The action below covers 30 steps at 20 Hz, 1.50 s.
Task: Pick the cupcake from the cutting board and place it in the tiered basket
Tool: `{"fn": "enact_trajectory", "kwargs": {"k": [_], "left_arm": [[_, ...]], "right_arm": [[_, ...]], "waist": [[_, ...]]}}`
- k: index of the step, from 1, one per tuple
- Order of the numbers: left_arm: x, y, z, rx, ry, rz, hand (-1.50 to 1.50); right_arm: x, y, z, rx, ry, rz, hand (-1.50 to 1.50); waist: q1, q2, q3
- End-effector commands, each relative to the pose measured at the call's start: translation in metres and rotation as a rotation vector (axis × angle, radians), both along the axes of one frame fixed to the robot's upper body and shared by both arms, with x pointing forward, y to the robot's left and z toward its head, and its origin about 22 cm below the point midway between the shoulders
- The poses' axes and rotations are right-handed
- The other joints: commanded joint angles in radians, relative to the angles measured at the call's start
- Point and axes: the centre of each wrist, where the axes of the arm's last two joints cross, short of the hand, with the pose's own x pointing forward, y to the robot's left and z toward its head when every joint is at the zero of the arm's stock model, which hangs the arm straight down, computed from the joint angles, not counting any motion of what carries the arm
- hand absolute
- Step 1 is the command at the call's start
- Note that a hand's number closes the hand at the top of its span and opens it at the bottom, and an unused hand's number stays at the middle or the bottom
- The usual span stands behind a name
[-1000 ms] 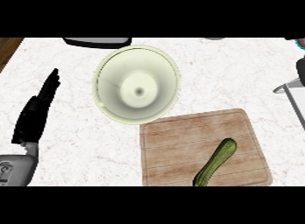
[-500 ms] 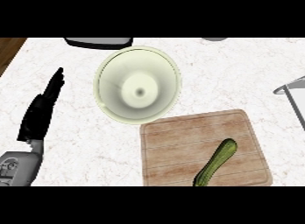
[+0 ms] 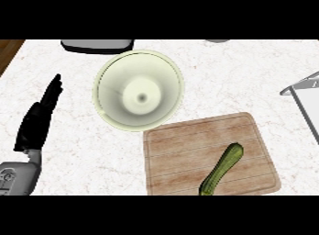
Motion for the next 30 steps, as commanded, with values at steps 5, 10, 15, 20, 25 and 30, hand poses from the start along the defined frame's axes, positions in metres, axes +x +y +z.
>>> {"fn": "enact_trajectory", "kwargs": {"k": [5, 10, 15, 20, 25, 30], "left_arm": [[0.004, -0.001, 0.0, -0.005, 0.008, 0.021, 0.0], [-0.005, -0.003, -0.005, 0.01, 0.019, 0.026, 0.0], [-0.01, 0.012, 0.004, -0.009, 0.026, 0.049, 0.0], [-0.021, 0.014, -0.002, 0.03, 0.025, 0.067, 0.0], [0.001, 0.012, 0.012, -0.009, 0.035, 0.077, 0.0], [-0.013, 0.012, -0.016, -0.005, 0.034, 0.086, 0.0]], "right_arm": [[0.002, -0.02, -0.018, -0.007, 0.184, -0.321, 1.5], [-0.009, -0.057, -0.021, -0.01, 0.24, -0.395, 1.5], [-0.009, -0.052, -0.026, 0.043, 0.284, -0.328, 1.5], [-0.025, -0.08, -0.025, 0.115, 0.248, -0.247, 1.5], [-0.037, -0.092, -0.058, 0.192, 0.204, -0.197, 1.5], [-0.042, -0.093, -0.079, 0.408, 0.001, -0.246, -1.5]], "waist": [[-0.024, -0.004, -0.001], [-0.03, -0.008, 0.001], [-0.055, -0.023, 0.001], [-0.063, -0.026, 0.001], [-0.074, -0.024, 0.001], [-0.084, -0.025, 0.001]]}}
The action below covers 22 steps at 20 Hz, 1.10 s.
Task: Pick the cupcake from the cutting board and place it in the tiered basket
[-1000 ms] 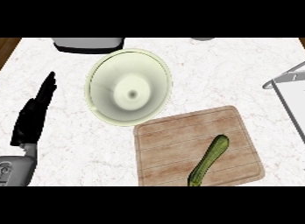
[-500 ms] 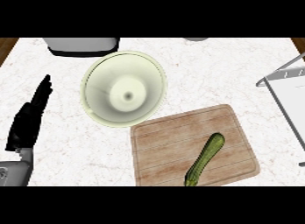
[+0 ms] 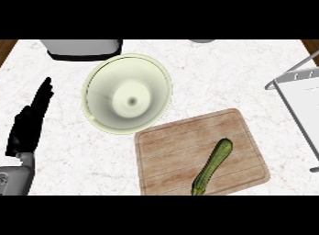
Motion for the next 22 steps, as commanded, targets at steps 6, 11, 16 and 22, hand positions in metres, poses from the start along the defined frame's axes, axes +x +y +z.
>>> {"fn": "enact_trajectory", "kwargs": {"k": [6, 11, 16, 22], "left_arm": [[0.001, 0.006, -0.004, 0.001, -0.015, -0.013, 0.0], [-0.01, 0.005, 0.002, 0.001, -0.019, -0.027, 0.0], [-0.01, 0.012, -0.002, 0.015, -0.011, -0.006, 0.0], [-0.011, 0.008, -0.006, 0.011, 0.005, 0.013, 0.0]], "right_arm": [[-0.019, 0.002, -0.03, 0.051, -0.258, -0.129, -1.5], [-0.029, -0.001, -0.015, -0.077, -0.395, -0.136, -1.5], [-0.042, 0.022, 0.02, -0.18, -0.493, -0.167, -1.5], [-0.072, 0.035, 0.042, -0.116, -0.559, -0.288, -1.5]], "waist": [[-0.001, 0.002, -0.001], [0.018, 0.002, 0.0], [0.001, -0.006, -0.002], [-0.019, -0.014, -0.003]]}}
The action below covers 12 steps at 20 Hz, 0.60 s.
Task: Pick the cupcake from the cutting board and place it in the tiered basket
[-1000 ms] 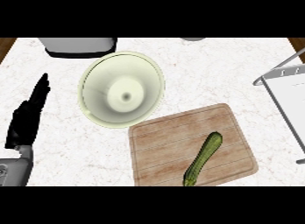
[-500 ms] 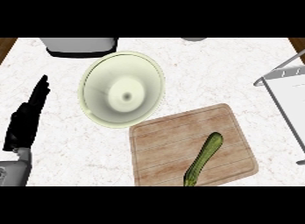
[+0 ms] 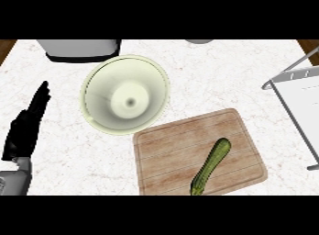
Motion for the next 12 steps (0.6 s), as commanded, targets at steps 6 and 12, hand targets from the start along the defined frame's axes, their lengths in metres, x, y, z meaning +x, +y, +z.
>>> {"fn": "enact_trajectory", "kwargs": {"k": [6, 12], "left_arm": [[-0.01, 0.016, -0.003, 0.016, 0.005, 0.041, 0.0], [-0.005, 0.005, -0.008, -0.002, 0.015, 0.04, 0.0]], "right_arm": [[-0.066, 0.045, 0.0, 0.191, -0.209, -0.129, -1.5], [-0.142, 0.093, -0.01, 0.135, -0.283, -0.1, -1.5]], "waist": [[-0.033, -0.016, 0.0], [-0.036, -0.009, -0.001]]}}
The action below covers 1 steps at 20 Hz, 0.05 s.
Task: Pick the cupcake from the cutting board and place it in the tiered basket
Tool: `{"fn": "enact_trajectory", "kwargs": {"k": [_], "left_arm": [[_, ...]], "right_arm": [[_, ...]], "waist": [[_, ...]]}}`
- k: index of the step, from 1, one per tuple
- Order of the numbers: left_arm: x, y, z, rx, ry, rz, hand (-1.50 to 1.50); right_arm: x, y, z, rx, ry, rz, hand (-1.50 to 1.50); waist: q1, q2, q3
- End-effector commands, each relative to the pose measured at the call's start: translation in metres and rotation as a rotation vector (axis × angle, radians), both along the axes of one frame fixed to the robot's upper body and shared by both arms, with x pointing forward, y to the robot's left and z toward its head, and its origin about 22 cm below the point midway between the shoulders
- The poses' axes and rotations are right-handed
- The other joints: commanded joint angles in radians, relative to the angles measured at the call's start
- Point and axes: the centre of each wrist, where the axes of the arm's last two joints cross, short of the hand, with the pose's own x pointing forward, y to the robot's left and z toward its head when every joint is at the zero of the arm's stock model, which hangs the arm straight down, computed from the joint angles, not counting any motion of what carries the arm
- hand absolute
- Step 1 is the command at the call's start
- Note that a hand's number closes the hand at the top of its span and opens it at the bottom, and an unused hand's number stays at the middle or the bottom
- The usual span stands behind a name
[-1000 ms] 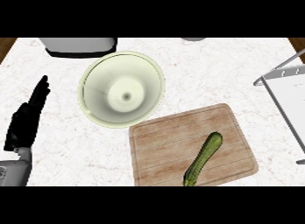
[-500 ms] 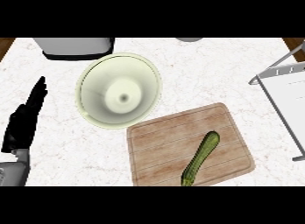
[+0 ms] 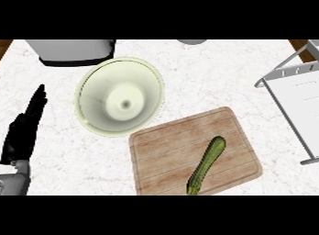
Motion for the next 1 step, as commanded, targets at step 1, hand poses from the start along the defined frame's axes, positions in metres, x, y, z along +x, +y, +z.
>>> {"fn": "enact_trajectory", "kwargs": {"k": [1], "left_arm": [[-0.0092, 0.0052, -0.0071, 0.009, 0.002, 0.002, 0.0]], "right_arm": [[-0.06, 0.0269, 0.0026, 0.102, -0.055, -0.079, -1.5]], "waist": [[0.013, 0.003, 0.0]]}}
